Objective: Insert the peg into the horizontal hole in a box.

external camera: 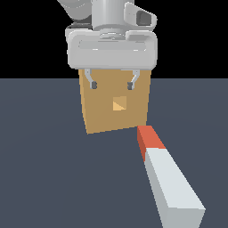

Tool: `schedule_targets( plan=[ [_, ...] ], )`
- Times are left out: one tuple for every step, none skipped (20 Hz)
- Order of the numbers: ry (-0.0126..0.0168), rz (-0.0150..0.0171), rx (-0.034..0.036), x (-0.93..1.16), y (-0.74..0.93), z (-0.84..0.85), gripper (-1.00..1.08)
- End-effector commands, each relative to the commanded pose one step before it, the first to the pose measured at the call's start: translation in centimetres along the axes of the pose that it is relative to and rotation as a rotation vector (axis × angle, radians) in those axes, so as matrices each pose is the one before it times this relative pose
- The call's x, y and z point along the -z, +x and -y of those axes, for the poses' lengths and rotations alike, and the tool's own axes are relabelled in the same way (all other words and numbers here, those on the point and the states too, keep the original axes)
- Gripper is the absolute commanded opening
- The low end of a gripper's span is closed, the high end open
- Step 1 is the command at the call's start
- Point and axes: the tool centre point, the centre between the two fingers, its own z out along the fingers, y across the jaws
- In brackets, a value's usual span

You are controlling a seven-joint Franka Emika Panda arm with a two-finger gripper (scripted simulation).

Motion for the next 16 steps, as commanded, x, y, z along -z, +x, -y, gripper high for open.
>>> schedule_targets(
  plan=[
    [0.00000,0.00000,0.00000,-0.001,-0.001,-0.001,1.00],
    [0.00000,0.00000,0.00000,-0.018,-0.015,-0.015,1.00],
    [0.00000,0.00000,0.00000,-0.055,-0.046,-0.046,1.00],
    [-0.00021,0.00025,-0.00061,-0.078,-0.108,-0.072,1.00],
    [-0.00019,0.00023,-0.00062,-0.115,-0.139,-0.102,1.00],
    [-0.00026,0.00033,-0.00088,-0.146,-0.183,-0.131,1.00],
    [-0.00026,0.00032,-0.00088,-0.182,-0.213,-0.161,1.00],
    [-0.00026,0.00032,-0.00089,-0.217,-0.242,-0.191,1.00],
    [-0.00041,0.00050,-0.00140,-0.242,-0.299,-0.217,1.00],
    [-0.00041,0.00049,-0.00140,-0.276,-0.328,-0.246,1.00],
    [-0.00049,0.00057,-0.00166,-0.305,-0.370,-0.273,1.00],
    [-0.00049,0.00056,-0.00167,-0.337,-0.396,-0.302,1.00],
    [-0.00056,0.00062,-0.00190,-0.362,-0.433,-0.326,1.00],
    [-0.00059,0.00064,-0.00200,-0.387,-0.461,-0.350,1.00],
    [-0.00063,0.00065,-0.00211,-0.410,-0.486,-0.372,1.00],
    [-0.00066,0.00066,-0.00220,-0.430,-0.510,-0.392,1.00]
  ],
)
